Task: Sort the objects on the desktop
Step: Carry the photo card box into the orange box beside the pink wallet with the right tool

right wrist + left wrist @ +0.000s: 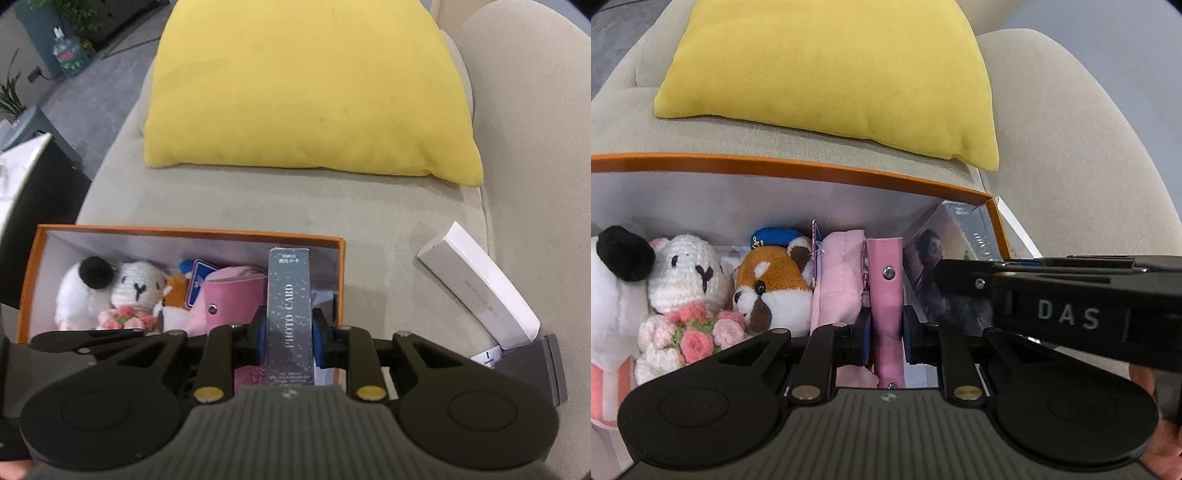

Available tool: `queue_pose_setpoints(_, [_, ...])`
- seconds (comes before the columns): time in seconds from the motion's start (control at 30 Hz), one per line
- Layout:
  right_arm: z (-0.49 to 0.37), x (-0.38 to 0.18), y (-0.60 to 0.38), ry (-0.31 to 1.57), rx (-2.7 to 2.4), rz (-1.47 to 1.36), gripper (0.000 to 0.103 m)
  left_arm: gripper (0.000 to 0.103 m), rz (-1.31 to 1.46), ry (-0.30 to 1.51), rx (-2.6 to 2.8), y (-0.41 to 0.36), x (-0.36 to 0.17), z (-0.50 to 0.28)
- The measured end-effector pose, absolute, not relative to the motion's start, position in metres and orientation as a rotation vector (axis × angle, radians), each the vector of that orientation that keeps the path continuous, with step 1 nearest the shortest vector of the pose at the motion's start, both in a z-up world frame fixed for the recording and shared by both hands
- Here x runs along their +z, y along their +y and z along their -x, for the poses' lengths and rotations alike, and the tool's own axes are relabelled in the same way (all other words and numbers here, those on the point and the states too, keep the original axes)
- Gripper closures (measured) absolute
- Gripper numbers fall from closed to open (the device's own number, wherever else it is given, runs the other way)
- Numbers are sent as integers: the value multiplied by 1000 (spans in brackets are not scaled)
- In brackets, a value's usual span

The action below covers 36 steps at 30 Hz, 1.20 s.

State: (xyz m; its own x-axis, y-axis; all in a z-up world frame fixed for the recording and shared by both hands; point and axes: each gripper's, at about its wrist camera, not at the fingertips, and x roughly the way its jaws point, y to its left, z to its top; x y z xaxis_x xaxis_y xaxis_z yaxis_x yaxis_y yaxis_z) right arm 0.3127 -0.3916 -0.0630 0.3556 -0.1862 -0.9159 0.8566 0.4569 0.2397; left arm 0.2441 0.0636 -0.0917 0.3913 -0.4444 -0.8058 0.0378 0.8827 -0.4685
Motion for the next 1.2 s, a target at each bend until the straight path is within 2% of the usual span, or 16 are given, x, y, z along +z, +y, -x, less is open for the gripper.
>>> queue_pose_setpoints(0.23, [-329, -70, -390, 1056, -797, -804, 76, 84, 426, 1120, -315, 62, -95, -241])
queue_pose_setpoints(0.63, [-329, -56, -389, 1036, -798, -715, 72, 84, 423, 1122, -320, 64, -93, -238])
queue_pose_setpoints(0.67, [-328, -52, -389, 1031, -797, -699, 72, 84, 418, 1122, -319, 62, -93, -238])
queue_pose_setpoints(0.73, [-324, -48, -390, 1018, -790, -698, 80, 84, 402, 1119, -321, 58, -93, -238])
queue_pose_setpoints(0.77, [-321, -45, -391, 1007, -788, -702, 81, 84, 386, 1118, -322, 55, -92, -239])
queue_pose_setpoints(1.2, [-268, -22, -384, 858, -791, -640, 80, 82, 233, 1170, -245, 9, -88, -265])
